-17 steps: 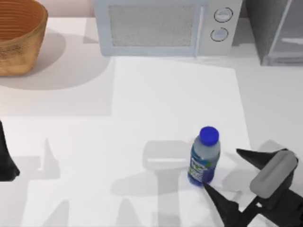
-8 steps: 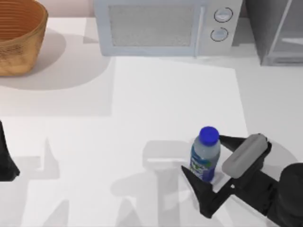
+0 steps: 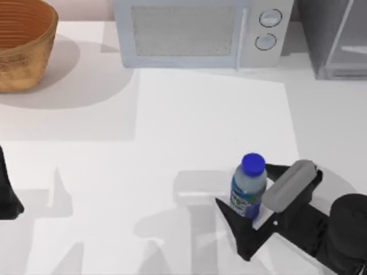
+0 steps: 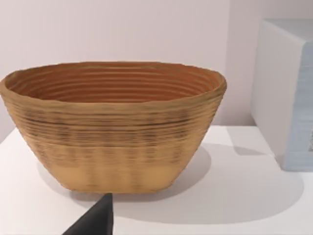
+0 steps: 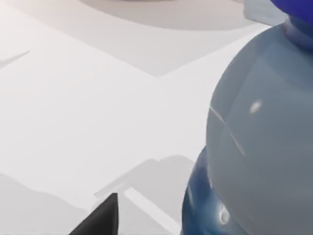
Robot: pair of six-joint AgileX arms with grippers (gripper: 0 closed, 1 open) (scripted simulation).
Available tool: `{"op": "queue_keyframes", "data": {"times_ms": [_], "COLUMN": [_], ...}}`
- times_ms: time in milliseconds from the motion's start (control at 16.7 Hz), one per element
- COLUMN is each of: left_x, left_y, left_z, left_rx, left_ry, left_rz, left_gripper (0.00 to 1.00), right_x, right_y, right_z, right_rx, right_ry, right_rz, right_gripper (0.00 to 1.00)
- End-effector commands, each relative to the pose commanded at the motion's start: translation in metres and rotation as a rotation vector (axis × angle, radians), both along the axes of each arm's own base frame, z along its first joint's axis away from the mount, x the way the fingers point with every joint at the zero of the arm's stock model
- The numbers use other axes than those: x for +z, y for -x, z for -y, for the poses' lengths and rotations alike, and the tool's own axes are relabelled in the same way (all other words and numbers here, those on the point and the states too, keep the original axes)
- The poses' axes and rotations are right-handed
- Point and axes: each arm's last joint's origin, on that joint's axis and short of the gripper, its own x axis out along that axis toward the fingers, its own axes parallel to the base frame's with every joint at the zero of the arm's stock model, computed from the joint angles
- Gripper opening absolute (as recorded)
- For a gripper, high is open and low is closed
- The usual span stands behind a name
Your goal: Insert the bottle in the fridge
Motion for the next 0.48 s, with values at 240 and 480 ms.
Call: {"op": "queue_keyframes", "data": {"times_ms": [240,480], "left_x": [0.0,0.0], "left_y": [0.0,0.0], "left_z": [0.0,0.0], "left_rx": [0.0,0.0], "left_ry": [0.0,0.0], "left_rz": [0.0,0.0], "left_gripper": [1.0,1.0], "right_x": [0.0,0.0], "right_y": [0.0,0.0], "right_z": [0.0,0.0], "right_rx": [0.0,0.0], "right_ry": [0.0,0.0], "right_rz": [0.0,0.0], "right_gripper": [0.55,0.25]}}
